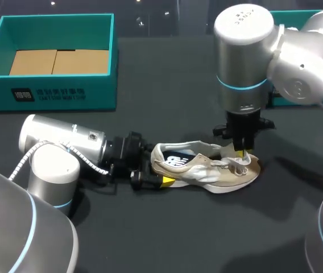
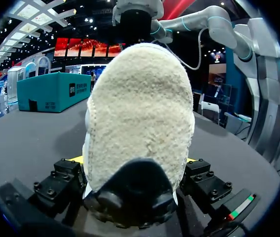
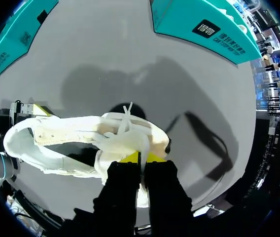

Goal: Take the shoe out of the shoebox, open the shoe tongue, remove and reinsert the insole, then place the shoe into the shoebox

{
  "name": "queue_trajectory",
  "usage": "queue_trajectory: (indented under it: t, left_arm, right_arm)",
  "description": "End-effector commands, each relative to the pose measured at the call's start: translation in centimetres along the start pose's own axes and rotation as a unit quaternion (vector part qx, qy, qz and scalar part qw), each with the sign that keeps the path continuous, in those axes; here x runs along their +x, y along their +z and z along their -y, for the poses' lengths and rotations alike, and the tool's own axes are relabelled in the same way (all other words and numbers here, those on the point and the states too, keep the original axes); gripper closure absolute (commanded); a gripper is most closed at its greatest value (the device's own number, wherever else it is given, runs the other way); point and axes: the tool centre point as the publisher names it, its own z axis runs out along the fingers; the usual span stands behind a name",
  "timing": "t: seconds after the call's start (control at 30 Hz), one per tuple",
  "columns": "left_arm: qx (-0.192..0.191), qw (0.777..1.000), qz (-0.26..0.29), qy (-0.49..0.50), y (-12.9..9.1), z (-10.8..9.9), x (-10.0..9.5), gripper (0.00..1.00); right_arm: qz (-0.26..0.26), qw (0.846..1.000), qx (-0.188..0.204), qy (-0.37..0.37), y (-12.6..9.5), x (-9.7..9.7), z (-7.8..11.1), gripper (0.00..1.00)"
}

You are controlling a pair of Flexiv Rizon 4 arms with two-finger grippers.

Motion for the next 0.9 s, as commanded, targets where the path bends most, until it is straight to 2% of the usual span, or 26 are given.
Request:
queue_trajectory:
  t: [0.03,0.1,0.13,0.2,0.3,0.37,0.4,0.5,0.6,0.67,0.77,0.9]
  left_arm:
    - [-0.001,1.0,0.0,0.0,-0.1,-0.4,0.2,1.0]
    - [-0.001,1.0,0.0,0.0,-0.1,-0.4,0.2,1.0]
    - [-0.001,1.0,0.0,0.0,-0.1,-0.4,0.2,1.0]
    - [-0.001,1.0,0.0,0.0,-0.1,-0.4,0.2,1.0]
    - [-0.001,1.0,0.0,0.0,-0.1,-0.4,0.2,1.0]
    - [-0.001,1.0,0.0,0.0,-0.1,-0.4,0.2,1.0]
    - [-0.001,1.0,0.0,0.0,-0.1,-0.4,0.2,1.0]
    - [-0.001,1.0,0.0,0.0,-0.1,-0.4,0.2,1.0]
    - [-0.001,1.0,0.0,0.0,-0.1,-0.4,0.2,1.0]
    - [-0.001,1.0,0.0,0.0,-0.1,-0.4,0.2,1.0]
    - [-0.001,1.0,0.0,0.0,-0.1,-0.4,0.2,1.0]
    - [-0.001,1.0,0.0,0.0,-0.1,-0.4,0.2,1.0]
  right_arm:
    - [0.029,0.999,0.011,0.013,0.6,0.2,-0.5,1.0]
    - [0.044,0.999,0.018,0.025,0.7,-0.2,-0.5,1.0]
    - [0.039,0.999,0.013,0.03,0.8,-0.4,-0.5,0.93]
    - [0.055,0.997,0.015,0.043,0.8,-0.8,-0.4,0.74]
    - [0.064,0.996,0.012,0.059,0.9,-1.2,-0.4,0.36]
    - [0.076,0.994,0.012,0.073,1.1,-1.5,-0.4,0.27]
    - [0.08,0.994,0.013,0.077,1.1,-1.7,-0.4,0.25]
    - [0.111,0.99,0.022,0.088,1.2,-2.0,-0.4,0.29]
    - [0.126,0.987,0.023,0.099,1.2,-2.3,-0.4,0.39]
    - [0.126,0.986,0.02,0.108,0.6,-2.5,-0.2,0.39]
    - [0.126,0.986,-0.001,0.112,-1.5,-2.2,0.0,0.36]
    - [0.107,0.99,-0.04,0.081,-5.2,-0.6,0.0,0.33]
